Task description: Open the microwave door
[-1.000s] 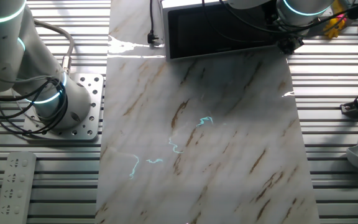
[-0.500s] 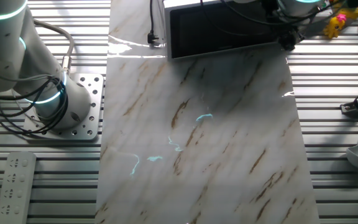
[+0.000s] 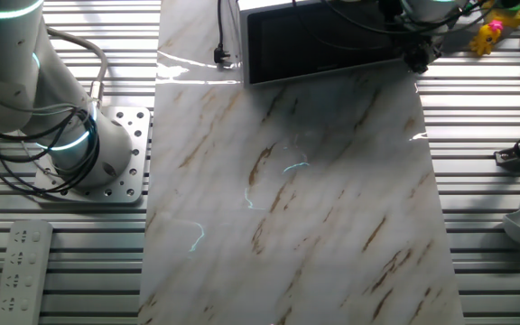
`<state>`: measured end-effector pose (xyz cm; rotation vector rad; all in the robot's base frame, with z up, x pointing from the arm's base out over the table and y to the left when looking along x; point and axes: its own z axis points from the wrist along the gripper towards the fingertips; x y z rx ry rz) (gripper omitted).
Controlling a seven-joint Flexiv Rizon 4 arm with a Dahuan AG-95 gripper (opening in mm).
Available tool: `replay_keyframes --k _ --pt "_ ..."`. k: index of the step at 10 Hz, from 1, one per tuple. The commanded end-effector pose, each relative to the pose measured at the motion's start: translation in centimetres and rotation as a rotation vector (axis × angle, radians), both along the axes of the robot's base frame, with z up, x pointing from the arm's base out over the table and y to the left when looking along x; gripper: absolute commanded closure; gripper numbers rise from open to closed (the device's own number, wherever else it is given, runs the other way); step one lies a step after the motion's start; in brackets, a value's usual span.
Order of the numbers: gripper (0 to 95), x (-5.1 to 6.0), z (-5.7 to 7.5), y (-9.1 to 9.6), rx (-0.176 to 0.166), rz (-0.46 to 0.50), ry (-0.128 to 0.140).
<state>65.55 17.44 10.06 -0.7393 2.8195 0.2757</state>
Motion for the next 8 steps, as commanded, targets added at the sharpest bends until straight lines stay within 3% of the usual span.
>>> replay_keyframes --k 1,3,4,6,8 --pt "57.0 -0.57 0.32 0.7 -0.017 -0.004 -0.003" --pt "57.0 -0.67 0.44 0.52 -0.076 -0.011 -0.011" --pt "76.0 -0.65 0.45 0.53 -0.134 -0.005 -0.037" --pt "76.0 -0.64 0.56 0.46 -0.135 -0.007 -0.033" --pt "76.0 -0.69 0.88 0.21 -0.21 -0.018 -0.045"
